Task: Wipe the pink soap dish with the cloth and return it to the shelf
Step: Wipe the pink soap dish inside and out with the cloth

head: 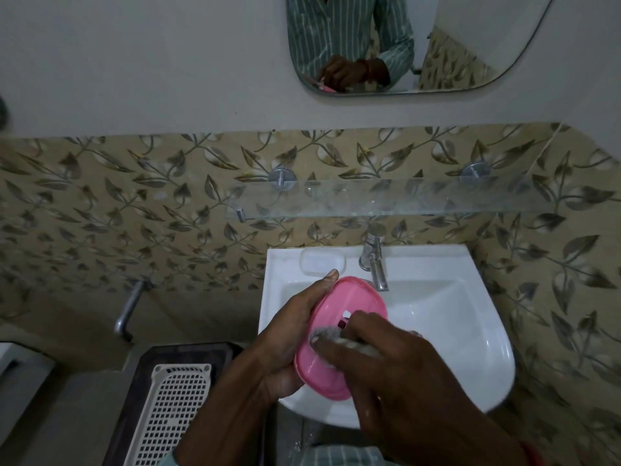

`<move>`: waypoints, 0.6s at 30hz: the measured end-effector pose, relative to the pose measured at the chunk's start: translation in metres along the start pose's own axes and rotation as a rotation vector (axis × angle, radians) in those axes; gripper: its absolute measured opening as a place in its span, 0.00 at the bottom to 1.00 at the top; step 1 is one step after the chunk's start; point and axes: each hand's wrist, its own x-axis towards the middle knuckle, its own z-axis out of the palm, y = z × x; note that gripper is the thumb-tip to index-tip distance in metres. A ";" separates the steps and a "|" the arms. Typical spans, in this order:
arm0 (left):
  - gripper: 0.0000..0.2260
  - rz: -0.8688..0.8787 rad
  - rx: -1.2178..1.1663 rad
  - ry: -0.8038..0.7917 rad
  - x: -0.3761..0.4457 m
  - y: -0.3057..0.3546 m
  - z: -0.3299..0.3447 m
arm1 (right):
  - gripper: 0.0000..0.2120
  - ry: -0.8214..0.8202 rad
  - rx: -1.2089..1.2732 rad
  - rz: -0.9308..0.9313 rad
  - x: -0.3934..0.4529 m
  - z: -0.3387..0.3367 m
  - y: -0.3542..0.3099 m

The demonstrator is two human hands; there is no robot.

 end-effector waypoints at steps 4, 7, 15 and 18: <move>0.27 0.037 0.005 -0.032 0.001 -0.003 -0.001 | 0.16 0.159 0.018 0.119 0.007 -0.009 0.017; 0.28 0.011 -0.026 -0.057 0.000 -0.003 -0.001 | 0.17 0.071 0.032 0.092 0.002 -0.006 0.007; 0.26 0.031 0.008 -0.019 0.002 0.001 -0.001 | 0.17 0.150 0.039 0.145 0.004 -0.005 0.010; 0.30 -0.015 0.009 -0.030 0.000 0.000 0.001 | 0.18 0.021 0.034 0.014 -0.005 0.001 -0.003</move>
